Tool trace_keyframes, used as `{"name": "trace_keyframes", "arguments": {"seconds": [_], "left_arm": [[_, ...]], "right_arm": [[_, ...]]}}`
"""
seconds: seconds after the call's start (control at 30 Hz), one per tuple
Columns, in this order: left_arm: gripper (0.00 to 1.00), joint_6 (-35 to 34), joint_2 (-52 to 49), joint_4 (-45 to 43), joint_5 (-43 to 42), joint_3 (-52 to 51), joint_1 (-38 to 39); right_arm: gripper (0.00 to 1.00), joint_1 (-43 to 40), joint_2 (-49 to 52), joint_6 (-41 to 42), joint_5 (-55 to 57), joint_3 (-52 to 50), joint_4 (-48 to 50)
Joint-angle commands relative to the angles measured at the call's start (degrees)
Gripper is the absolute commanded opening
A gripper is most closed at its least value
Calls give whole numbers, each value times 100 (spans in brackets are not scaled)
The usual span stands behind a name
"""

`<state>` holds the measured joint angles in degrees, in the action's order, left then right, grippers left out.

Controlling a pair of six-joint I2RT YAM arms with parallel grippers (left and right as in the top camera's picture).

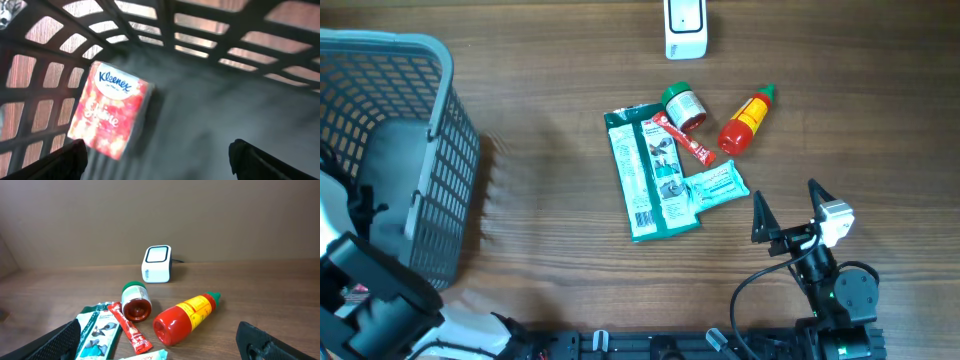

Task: Scan the item barcode
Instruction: 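Reach the left gripper into the basket and grasp the red Kleenex tissue pack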

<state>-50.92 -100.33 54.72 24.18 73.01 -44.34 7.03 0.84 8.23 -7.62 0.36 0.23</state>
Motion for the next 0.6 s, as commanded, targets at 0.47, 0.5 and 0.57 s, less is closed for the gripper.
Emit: {"name": "trace_keyframes", "arguments": {"seconds": [0.47,0.5,0.57], "left_arm": [[75,1019,-437,-1040,210,-1255,-192],[62,1019,-437,-1040,208,-1263,-238],[27,1019,-437,-1014,203,-1263,-323]], "right_arm": [[100,-7,-4,-70,35,-7,17],[100,-7,-4,-68,35,-7,17],[100,-7,-4,-70,35,-7,17]]}}
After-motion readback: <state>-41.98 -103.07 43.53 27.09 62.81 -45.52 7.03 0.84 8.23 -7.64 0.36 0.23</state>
